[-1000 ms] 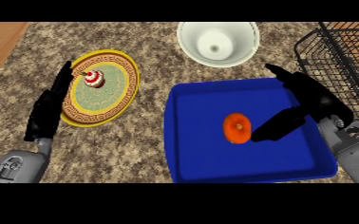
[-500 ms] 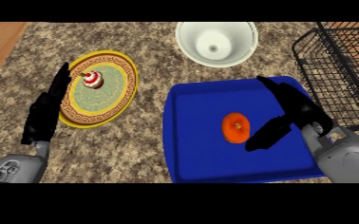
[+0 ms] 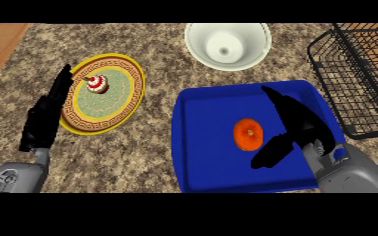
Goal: Pick the squash from the tray and place it in the tiered basket
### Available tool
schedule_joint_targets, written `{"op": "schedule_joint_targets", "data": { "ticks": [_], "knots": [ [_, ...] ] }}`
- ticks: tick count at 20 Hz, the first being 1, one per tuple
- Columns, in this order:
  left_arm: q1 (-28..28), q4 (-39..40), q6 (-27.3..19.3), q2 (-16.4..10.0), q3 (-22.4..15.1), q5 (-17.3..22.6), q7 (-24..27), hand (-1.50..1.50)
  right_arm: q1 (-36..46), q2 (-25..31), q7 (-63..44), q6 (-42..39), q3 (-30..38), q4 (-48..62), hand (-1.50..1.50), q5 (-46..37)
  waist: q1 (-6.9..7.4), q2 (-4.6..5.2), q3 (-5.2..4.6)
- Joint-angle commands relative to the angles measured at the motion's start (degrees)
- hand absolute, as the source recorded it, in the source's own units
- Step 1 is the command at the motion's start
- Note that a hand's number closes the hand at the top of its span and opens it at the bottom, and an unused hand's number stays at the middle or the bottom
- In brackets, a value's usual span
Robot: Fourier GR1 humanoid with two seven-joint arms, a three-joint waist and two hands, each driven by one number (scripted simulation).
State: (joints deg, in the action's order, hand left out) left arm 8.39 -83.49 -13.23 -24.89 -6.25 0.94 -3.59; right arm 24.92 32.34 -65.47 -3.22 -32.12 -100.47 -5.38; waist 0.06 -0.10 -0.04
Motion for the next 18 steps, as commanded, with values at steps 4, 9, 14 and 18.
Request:
{"op": "schedule_joint_targets", "data": {
  "ticks": [4, 9, 14, 18],
  "knots": [
    [2.32, 0.23, 1.01, 0.55, 1.45, -0.96, -2.61, 0.0, 2.79, -5.92, -11.99, -2.34, -1.67, 0.93, -1.5, -4.92, 0.08, 0.03, 0.0],
    [0.67, 1.02, 0.59, 1.91, 1.06, -3.08, 0.19, 0.0, -0.15, -6.15, -9.84, -2.72, -0.17, 1.93, -1.5, -5.8, 0.03, 0.07, 0.0],
    [-0.67, -0.83, 2.09, 1.25, 2.86, -2.04, 0.38, 0.0, -3.18, -5.93, -7.87, -3.9, 0.23, 3.86, -1.5, -5.94, 0.12, 0.01, 0.01],
    [2.46, 2.05, 1.28, 3.81, 2.09, -4.0, -1.44, 0.0, -1.91, -11.5, -7.35, -3.1, -1.24, 7.63, -1.5, -10.19, -0.05, 0.1, 0.02]
  ]
}}
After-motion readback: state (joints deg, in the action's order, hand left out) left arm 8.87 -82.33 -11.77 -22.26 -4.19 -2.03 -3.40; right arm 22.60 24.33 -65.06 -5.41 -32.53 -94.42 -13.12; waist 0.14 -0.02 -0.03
